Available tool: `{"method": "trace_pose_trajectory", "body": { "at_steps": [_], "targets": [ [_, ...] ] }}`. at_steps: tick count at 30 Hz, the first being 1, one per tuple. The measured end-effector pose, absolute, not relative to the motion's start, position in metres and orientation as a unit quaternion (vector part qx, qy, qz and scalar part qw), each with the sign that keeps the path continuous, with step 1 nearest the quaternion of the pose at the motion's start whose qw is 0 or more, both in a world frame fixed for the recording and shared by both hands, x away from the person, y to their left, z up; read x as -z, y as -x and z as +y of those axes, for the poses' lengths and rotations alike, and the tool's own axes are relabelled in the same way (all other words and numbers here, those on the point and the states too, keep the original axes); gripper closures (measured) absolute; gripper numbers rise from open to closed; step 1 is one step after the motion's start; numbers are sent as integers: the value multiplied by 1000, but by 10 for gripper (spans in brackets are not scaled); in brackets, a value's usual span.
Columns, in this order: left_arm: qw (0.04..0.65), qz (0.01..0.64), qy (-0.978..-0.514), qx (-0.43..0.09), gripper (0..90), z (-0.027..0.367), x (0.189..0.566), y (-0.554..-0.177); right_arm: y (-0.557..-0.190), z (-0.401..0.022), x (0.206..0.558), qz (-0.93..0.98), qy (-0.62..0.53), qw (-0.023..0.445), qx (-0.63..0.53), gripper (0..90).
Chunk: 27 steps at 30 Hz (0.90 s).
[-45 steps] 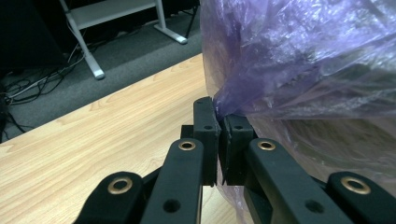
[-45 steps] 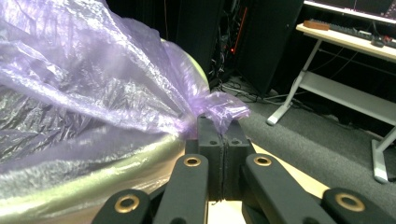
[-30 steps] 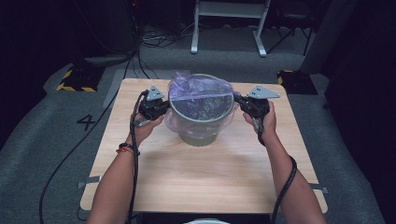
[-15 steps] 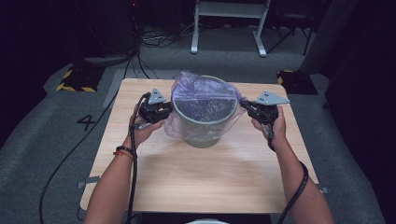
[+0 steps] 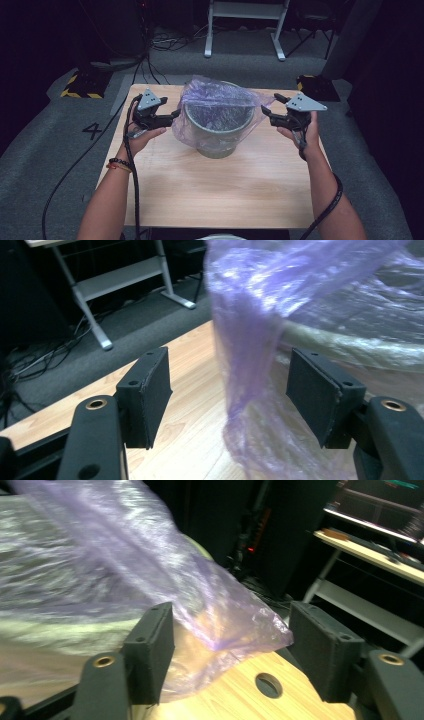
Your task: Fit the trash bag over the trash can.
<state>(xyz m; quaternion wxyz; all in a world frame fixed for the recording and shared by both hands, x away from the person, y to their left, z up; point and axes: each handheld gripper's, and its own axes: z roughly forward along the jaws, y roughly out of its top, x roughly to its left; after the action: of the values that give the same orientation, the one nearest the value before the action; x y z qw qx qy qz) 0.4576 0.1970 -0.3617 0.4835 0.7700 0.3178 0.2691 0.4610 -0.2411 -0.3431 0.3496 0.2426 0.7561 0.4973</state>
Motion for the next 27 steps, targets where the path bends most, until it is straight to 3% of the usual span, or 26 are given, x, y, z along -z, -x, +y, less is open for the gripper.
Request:
{"method": "trace_pose_trajectory", "body": {
  "at_steps": [8,11,14,16,18,21,27],
  "targets": [
    [487,312,-775,-256,498,193,357,-467,-462,-232,340,779,-200,366,-469,318],
    [476,289,-789,-259,659,187,355,-471,-469,-235,337,779,-201,400,-439,322],
    [473,282,-793,-260,752,185,354,-474,-473,-237,337,780,-196,420,-420,334],
    [473,280,-794,-261,800,183,354,-475,-473,-239,336,782,-187,415,-427,417],
    [473,278,-795,-260,836,182,353,-477,-474,-239,335,791,-170,402,-428,485],
    [473,279,-793,-262,869,182,353,-479,-472,-238,336,805,-143,378,-435,517],
    [471,288,-791,-263,884,183,356,-483,-470,-237,336,812,-126,357,-443,438]
  ]
}}
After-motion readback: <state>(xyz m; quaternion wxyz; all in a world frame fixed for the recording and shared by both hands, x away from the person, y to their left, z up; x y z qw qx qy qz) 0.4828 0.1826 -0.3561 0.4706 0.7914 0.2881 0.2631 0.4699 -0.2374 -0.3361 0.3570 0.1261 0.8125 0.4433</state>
